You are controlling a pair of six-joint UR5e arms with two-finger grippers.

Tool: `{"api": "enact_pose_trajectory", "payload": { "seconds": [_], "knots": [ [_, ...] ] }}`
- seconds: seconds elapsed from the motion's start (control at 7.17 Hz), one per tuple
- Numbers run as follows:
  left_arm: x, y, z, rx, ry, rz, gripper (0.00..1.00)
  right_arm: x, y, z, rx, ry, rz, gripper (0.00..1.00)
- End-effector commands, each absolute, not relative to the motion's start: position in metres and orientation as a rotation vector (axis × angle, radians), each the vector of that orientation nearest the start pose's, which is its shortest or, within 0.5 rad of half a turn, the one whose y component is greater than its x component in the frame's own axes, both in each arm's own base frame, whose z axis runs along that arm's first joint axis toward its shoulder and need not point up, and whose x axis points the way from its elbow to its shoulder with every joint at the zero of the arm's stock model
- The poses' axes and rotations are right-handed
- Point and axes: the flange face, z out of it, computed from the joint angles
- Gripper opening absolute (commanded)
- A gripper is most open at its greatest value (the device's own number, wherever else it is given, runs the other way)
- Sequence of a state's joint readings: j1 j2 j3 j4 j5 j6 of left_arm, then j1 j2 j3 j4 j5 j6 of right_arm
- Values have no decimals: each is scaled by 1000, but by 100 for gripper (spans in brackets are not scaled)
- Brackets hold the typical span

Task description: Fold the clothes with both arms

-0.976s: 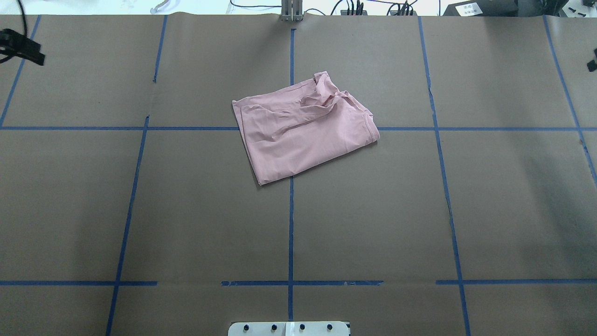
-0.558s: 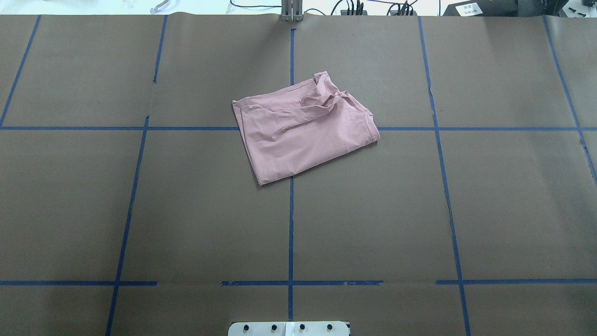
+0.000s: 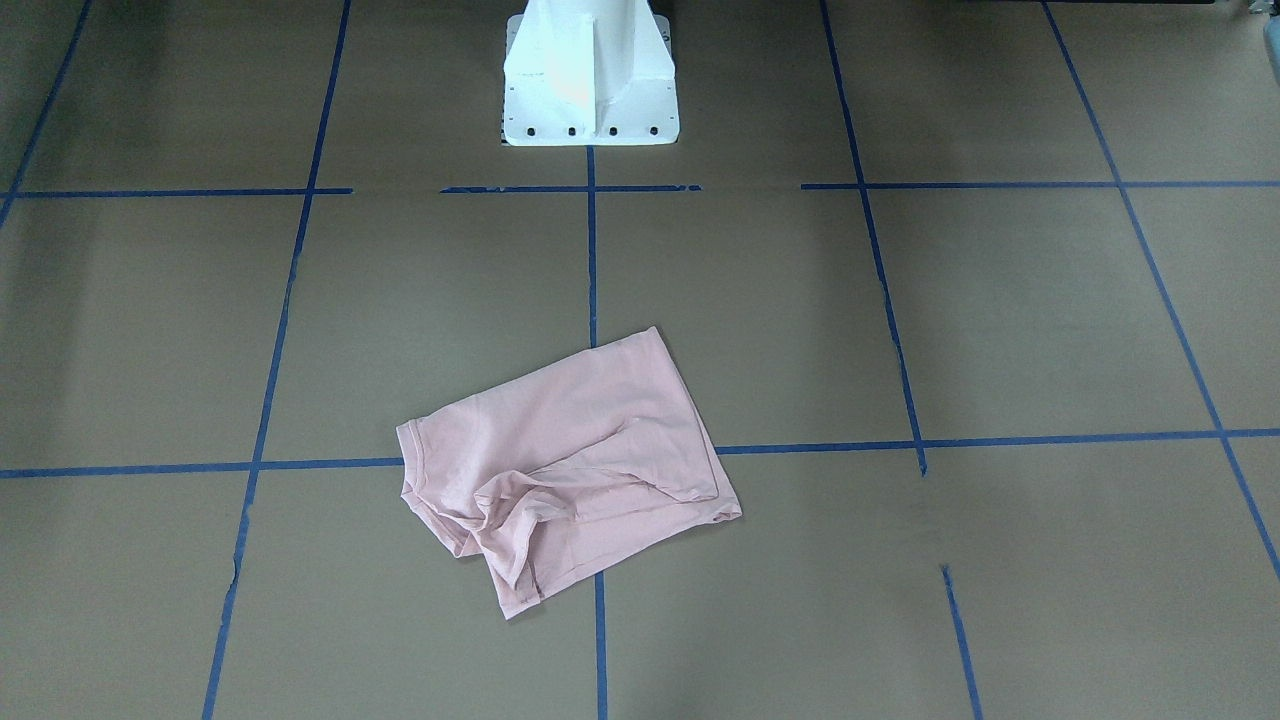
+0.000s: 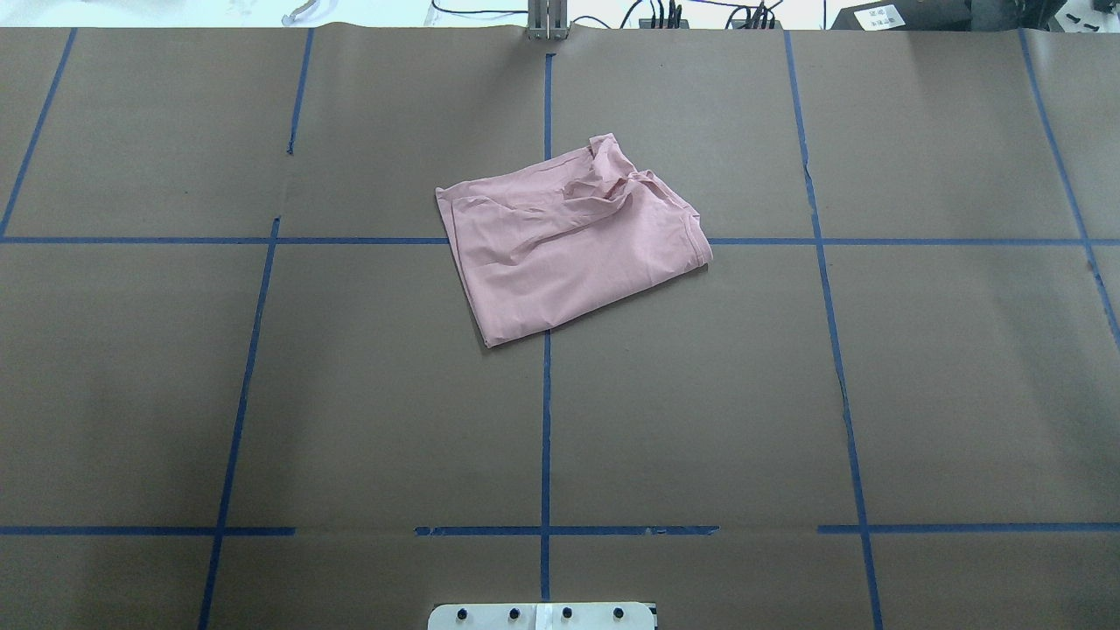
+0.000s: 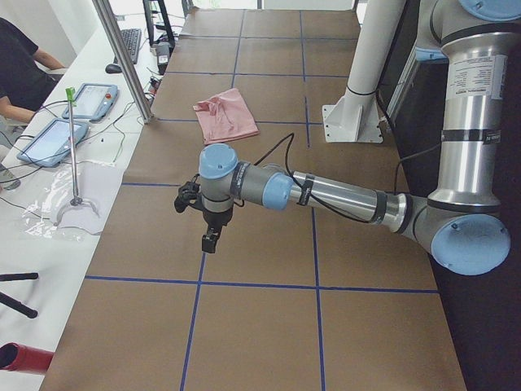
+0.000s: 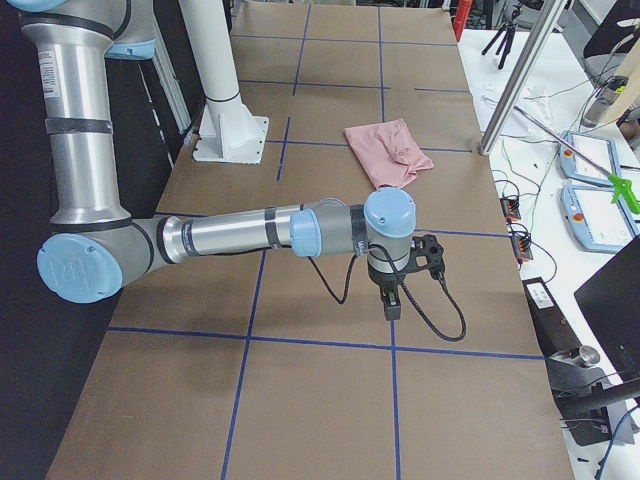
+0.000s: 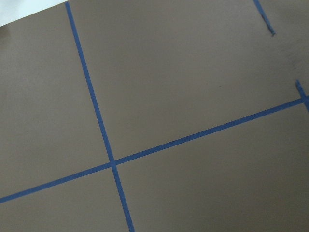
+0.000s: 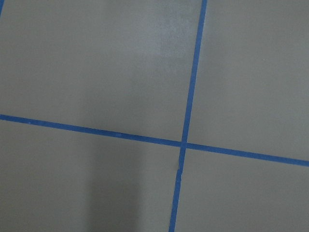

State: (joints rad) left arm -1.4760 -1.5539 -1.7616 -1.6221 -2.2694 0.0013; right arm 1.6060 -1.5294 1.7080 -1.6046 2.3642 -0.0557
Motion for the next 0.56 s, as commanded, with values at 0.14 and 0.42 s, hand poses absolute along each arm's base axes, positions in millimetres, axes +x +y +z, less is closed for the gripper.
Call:
{"api": "enact_pose_trajectory", "payload": {
  "seconds": [0.14, 0.42],
  "knots": [
    [-34, -492, 626, 138, 691, 264, 100, 80, -503, 586, 76, -786, -31, 100],
    [-61, -487, 651, 137, 693, 268, 100, 79, -497, 611, 2, -790, 12, 100]
  ]
}}
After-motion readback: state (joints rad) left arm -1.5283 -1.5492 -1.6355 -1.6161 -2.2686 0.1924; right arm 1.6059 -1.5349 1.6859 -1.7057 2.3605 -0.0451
